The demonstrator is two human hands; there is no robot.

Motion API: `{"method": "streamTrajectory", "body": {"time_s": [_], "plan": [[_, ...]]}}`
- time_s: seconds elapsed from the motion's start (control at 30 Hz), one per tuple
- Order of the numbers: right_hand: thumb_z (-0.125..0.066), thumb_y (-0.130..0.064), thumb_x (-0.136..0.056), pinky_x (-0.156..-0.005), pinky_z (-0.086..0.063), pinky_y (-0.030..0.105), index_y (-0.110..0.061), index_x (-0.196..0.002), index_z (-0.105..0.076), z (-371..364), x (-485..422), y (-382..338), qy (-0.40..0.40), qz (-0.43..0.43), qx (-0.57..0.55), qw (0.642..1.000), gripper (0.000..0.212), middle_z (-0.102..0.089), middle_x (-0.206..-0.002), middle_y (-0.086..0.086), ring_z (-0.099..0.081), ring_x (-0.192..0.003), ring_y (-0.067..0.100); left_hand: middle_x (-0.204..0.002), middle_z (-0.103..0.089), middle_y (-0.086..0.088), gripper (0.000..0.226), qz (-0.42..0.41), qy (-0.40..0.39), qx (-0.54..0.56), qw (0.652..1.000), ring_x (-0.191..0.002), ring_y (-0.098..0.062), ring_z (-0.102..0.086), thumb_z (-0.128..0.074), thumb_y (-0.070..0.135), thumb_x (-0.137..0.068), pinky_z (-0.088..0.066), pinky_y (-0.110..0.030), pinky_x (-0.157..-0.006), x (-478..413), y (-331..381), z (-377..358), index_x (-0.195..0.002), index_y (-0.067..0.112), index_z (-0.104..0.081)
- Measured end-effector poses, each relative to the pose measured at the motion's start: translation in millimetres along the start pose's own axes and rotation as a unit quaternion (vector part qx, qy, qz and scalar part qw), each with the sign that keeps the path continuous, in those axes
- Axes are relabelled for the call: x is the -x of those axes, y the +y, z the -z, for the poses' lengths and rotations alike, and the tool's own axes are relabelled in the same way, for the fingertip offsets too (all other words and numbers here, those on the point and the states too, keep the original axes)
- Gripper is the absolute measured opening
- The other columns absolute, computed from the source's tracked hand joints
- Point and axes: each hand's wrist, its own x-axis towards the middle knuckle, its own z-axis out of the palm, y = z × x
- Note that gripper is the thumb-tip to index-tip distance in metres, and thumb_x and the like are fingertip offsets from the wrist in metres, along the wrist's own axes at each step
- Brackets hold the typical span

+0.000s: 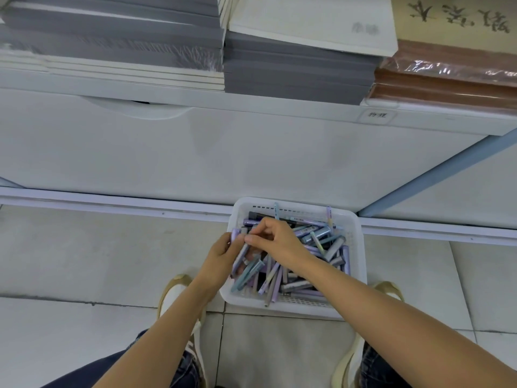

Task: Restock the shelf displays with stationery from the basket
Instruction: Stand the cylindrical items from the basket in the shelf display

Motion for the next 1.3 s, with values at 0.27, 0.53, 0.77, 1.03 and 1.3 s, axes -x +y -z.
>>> {"method": "streamTrajectory", "body": {"time_s": [0.27,0.53,0.77,1.03,1.3], "plan": [[-0.061,-0.024,-0.092,-0.085,-0.049,0.028,-0.013,-0.110,-0.064,-3,-29,7,0.069,0.003,0.206,0.976,0.021,-0.065,-0.108,-0.001,-0.060,-0.093,0.011,-0.056,-0.050,-0.004,0.018,0.027,0.025,0.039,0.999,-0.044,-0.011,-0.043,-0.068,0.019,-0.089,-0.038,-0.021,-0.042,-6,-13,21,-0.090,0.003,-0.058],[-0.083,-0.043,-0.068,-0.090,-0.045,0.038,-0.011,-0.137,-0.038,-28,-55,30,-0.061,-0.039,0.469,0.880,0.089,-0.036,-0.130,0.008,-0.041,-0.117,0.025,-0.071,-0.053,-0.012,0.004,0.071,0.080,0.026,0.994,-0.056,-0.017,-0.047,-0.055,0.005,-0.095,-0.044,-0.024,-0.050,-11,-32,28,-0.092,0.003,-0.055],[-0.084,-0.025,-0.070,-0.091,-0.044,0.032,-0.011,-0.118,-0.056,-21,-55,36,-0.021,-0.017,0.335,0.942,0.057,-0.049,-0.115,0.003,-0.049,-0.103,0.016,-0.067,-0.055,-0.005,0.014,0.047,0.100,0.005,0.994,-0.056,-0.013,-0.050,-0.051,0.009,-0.097,-0.045,-0.018,-0.050,-11,-34,22,-0.084,0.010,-0.053],[-0.077,-0.015,-0.081,-0.061,-0.051,0.017,-0.007,-0.104,-0.070,8,-35,2,-0.025,-0.045,0.077,0.996,0.025,-0.069,-0.089,-0.004,-0.062,-0.071,0.004,-0.074,-0.065,0.003,0.007,-0.041,0.155,-0.035,0.986,-0.056,0.002,-0.056,-0.056,0.026,-0.096,-0.046,-0.012,-0.053,-9,-14,18,-0.090,0.026,-0.060],[-0.075,-0.007,-0.081,-0.062,-0.049,0.017,-0.007,-0.099,-0.071,50,4,-73,-0.021,0.012,0.002,1.000,0.019,-0.067,-0.075,-0.004,-0.058,-0.061,0.003,-0.058,-0.047,0.001,0.026,-0.090,0.010,0.071,0.993,-0.055,-0.013,-0.044,-0.061,0.032,-0.094,-0.036,-0.021,-0.048,14,48,-20,-0.073,0.017,-0.057]]}}
